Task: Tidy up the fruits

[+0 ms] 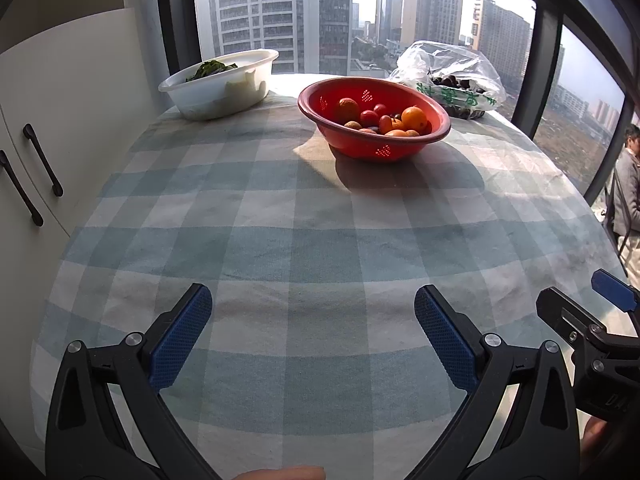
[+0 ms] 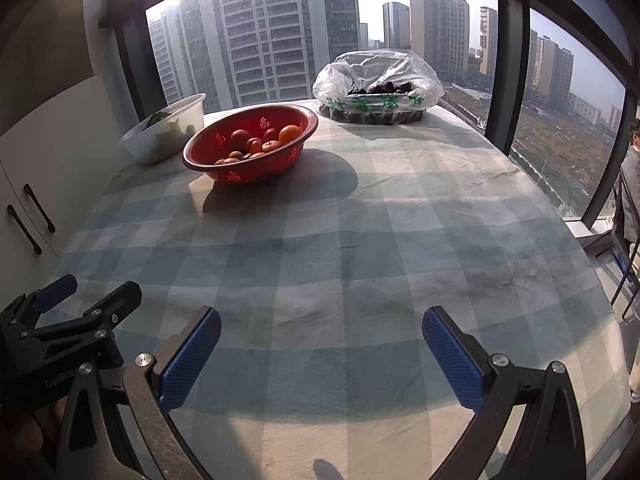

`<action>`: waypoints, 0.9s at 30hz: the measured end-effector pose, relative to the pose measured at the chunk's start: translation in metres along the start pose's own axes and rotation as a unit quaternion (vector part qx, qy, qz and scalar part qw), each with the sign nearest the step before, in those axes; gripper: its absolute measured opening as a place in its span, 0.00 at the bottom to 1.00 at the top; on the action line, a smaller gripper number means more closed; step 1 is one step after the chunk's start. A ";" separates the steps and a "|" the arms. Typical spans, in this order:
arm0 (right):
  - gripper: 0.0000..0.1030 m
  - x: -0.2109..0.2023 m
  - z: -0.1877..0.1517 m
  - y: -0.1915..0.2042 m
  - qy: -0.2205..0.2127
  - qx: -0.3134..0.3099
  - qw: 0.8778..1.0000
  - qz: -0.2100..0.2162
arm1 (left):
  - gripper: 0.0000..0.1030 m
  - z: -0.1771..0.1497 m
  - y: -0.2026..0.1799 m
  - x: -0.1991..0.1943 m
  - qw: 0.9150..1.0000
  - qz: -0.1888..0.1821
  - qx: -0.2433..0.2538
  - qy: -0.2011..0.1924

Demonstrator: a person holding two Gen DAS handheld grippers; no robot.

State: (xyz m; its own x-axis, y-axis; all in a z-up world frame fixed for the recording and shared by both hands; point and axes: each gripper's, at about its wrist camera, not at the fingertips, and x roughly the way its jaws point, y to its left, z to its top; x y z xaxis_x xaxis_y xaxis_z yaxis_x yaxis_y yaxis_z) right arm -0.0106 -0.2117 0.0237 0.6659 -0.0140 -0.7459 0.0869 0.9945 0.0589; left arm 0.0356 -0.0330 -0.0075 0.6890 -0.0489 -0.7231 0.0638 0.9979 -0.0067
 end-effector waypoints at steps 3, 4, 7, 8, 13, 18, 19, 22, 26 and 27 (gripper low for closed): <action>1.00 0.000 0.000 0.000 0.000 0.000 1.000 0.000 | 1.00 0.000 0.000 0.000 1.000 0.000 0.000 0.000; 1.00 0.000 0.000 0.000 0.000 0.000 1.000 0.000 | 1.00 -0.001 0.000 0.000 1.000 0.000 0.000 0.000; 1.00 0.000 -0.001 0.001 0.001 0.000 1.000 0.000 | 1.00 -0.001 0.000 0.000 1.000 0.000 0.001 0.001; 1.00 0.000 0.000 0.001 0.001 0.000 1.000 0.000 | 1.00 -0.001 0.000 0.000 1.000 0.000 0.001 0.001; 1.00 0.000 -0.002 0.001 0.003 -0.001 1.000 0.000 | 1.00 -0.002 0.000 0.001 1.000 0.000 0.001 0.001; 1.00 0.000 -0.004 0.002 0.004 -0.001 1.000 0.000 | 1.00 -0.002 0.000 0.001 1.000 -0.001 0.001 0.001; 1.00 0.001 -0.004 0.001 0.005 -0.002 1.000 0.000 | 1.00 -0.003 -0.001 0.001 1.000 -0.001 0.001 0.002; 1.00 0.000 -0.004 0.002 0.005 -0.002 1.000 0.000 | 1.00 -0.004 -0.001 0.001 1.000 -0.001 0.001 0.002; 1.00 0.001 -0.004 0.002 0.005 -0.002 1.000 0.000 | 1.00 -0.006 -0.001 0.002 1.000 0.000 0.001 0.002; 1.00 0.001 -0.004 0.002 0.006 -0.002 1.000 -0.001 | 1.00 -0.005 -0.001 0.002 1.000 0.000 0.001 0.002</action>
State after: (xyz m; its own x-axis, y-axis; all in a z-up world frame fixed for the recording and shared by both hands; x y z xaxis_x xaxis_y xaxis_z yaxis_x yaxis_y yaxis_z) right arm -0.0130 -0.2093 0.0206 0.6573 -0.0145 -0.7535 0.0848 0.9949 0.0548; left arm 0.0329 -0.0340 -0.0124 0.6868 -0.0486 -0.7252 0.0649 0.9979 -0.0055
